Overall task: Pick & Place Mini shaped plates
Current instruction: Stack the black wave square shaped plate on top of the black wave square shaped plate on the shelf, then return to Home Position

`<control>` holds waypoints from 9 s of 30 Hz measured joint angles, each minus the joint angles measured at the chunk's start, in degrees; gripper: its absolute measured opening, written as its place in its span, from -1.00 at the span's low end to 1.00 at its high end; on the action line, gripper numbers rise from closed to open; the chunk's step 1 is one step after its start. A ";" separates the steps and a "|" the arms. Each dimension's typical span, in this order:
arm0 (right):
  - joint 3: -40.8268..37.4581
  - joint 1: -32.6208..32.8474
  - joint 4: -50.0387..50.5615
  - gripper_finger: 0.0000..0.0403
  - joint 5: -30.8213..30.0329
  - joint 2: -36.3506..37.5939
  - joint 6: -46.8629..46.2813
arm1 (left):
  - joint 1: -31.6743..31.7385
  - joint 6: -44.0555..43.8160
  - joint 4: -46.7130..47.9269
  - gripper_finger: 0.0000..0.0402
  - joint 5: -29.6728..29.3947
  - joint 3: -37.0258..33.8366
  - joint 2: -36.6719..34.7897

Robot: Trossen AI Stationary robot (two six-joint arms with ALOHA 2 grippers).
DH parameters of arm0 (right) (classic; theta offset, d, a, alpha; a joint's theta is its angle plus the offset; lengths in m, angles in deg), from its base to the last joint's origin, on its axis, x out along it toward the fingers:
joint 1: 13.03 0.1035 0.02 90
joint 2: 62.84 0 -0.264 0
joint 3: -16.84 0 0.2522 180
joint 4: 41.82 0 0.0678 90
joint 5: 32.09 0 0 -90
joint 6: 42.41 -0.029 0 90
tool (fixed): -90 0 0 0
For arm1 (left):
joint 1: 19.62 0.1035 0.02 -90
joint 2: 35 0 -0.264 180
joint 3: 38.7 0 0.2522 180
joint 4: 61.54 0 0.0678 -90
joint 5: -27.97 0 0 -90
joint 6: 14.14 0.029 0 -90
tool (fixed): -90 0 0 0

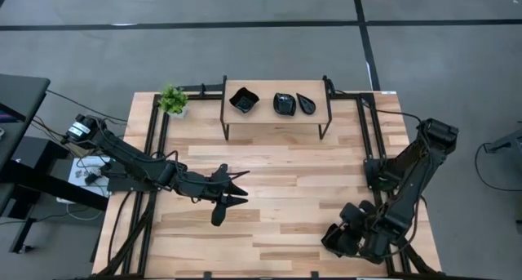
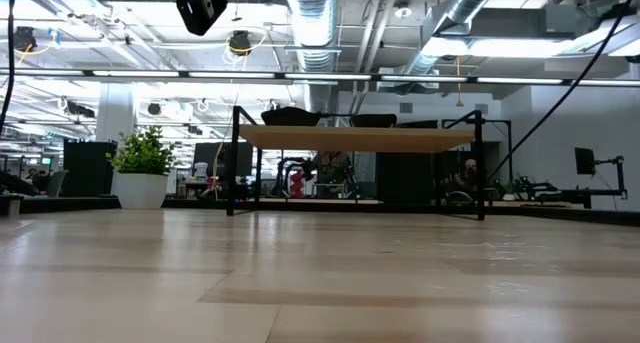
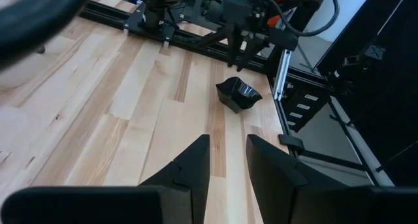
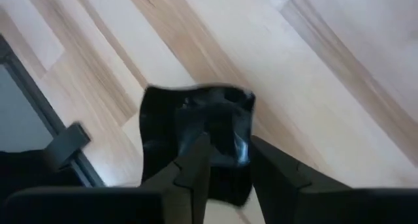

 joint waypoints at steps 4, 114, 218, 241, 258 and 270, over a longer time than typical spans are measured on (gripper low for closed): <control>0.00 -0.93 -1.90 -0.39 -0.79 -2.83 2.50 | 0.00 0.00 0.00 -0.49 0.01 0.00 0.00; 26.41 -46.32 -5.10 -1.00 13.85 -8.59 53.03 | -0.02 28.11 0.92 -0.49 -3.62 0.04 -0.02; 81.64 -95.61 10.57 -0.60 45.02 -45.87 95.90 | 34.51 36.83 13.84 -0.24 -10.39 0.04 -22.93; 81.64 -85.81 11.61 -0.65 44.10 -23.61 105.38 | 29.38 16.62 24.04 -0.24 9.67 0.02 -35.42; 81.64 -67.15 23.56 -0.65 26.92 -6.97 100.11 | 21.14 5.89 20.22 -0.24 4.12 -18.62 -57.25; 79.42 -49.65 27.70 -0.65 9.73 -1.11 94.59 | 19.93 2.53 4.25 -0.24 3.88 -38.08 -71.21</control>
